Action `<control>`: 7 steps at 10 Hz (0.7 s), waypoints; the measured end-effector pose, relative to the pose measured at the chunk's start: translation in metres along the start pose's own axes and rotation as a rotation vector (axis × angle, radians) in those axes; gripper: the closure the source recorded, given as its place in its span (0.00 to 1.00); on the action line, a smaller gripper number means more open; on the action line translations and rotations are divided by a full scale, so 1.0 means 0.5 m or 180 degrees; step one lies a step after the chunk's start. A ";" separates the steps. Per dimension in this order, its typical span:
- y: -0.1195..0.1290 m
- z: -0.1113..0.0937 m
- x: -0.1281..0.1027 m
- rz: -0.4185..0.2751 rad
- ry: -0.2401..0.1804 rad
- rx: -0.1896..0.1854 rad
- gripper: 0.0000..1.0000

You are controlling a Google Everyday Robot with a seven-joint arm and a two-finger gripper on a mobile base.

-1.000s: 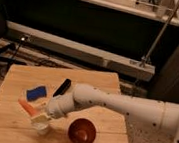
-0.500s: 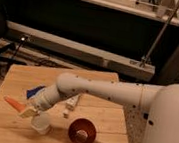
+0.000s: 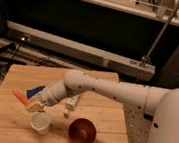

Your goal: Place the pepper in the ceramic cup

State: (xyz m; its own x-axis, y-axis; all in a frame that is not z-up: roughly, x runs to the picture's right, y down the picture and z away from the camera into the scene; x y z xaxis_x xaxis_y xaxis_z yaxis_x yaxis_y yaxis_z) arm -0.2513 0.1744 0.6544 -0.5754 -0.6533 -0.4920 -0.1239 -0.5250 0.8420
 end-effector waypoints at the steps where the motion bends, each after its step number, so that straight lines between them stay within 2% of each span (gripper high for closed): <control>1: -0.007 0.008 0.006 -0.0034 0.0028 0.0066 1.00; 3: -0.019 0.013 0.013 -0.0057 0.0143 0.0172 1.00; 7: -0.035 -0.012 -0.005 0.0047 0.0444 0.0209 1.00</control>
State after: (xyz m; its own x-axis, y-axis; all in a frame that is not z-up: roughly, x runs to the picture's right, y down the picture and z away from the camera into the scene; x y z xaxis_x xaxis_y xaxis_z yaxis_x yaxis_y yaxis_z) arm -0.2427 0.1818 0.6397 -0.4603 -0.7326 -0.5015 -0.1716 -0.4808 0.8599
